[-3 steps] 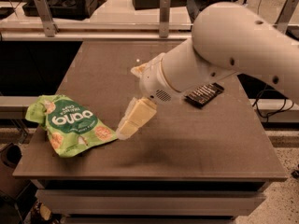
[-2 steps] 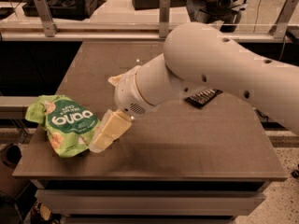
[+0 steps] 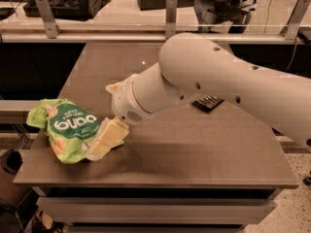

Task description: Pick green rice chip bag

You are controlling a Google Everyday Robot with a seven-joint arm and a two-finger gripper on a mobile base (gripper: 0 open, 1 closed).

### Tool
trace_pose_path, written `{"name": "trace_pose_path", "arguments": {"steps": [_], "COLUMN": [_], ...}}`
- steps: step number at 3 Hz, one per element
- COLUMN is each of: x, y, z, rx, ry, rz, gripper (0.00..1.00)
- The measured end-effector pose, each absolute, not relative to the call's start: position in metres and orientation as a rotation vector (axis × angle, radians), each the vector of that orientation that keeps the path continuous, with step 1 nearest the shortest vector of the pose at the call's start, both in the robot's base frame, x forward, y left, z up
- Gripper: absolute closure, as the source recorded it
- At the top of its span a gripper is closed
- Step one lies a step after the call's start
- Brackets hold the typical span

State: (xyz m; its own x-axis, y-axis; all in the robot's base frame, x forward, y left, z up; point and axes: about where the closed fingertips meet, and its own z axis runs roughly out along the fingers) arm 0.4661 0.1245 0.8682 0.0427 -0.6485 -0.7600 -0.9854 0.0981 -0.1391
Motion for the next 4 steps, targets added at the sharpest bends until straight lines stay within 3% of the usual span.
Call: {"name": "trace_pose_path", "arguments": {"steps": [2,3,4], "x": [0.467,0.465,0.467], "y": [0.18,0.204,0.222], "z": [0.823,0.83,0.847], "rx": [-1.607,-1.602,-1.604], "ry": [1.6,1.512,1.425], "rz": [0.776,0.85,0.906], "gripper": [0.0,0.16,0.4]}}
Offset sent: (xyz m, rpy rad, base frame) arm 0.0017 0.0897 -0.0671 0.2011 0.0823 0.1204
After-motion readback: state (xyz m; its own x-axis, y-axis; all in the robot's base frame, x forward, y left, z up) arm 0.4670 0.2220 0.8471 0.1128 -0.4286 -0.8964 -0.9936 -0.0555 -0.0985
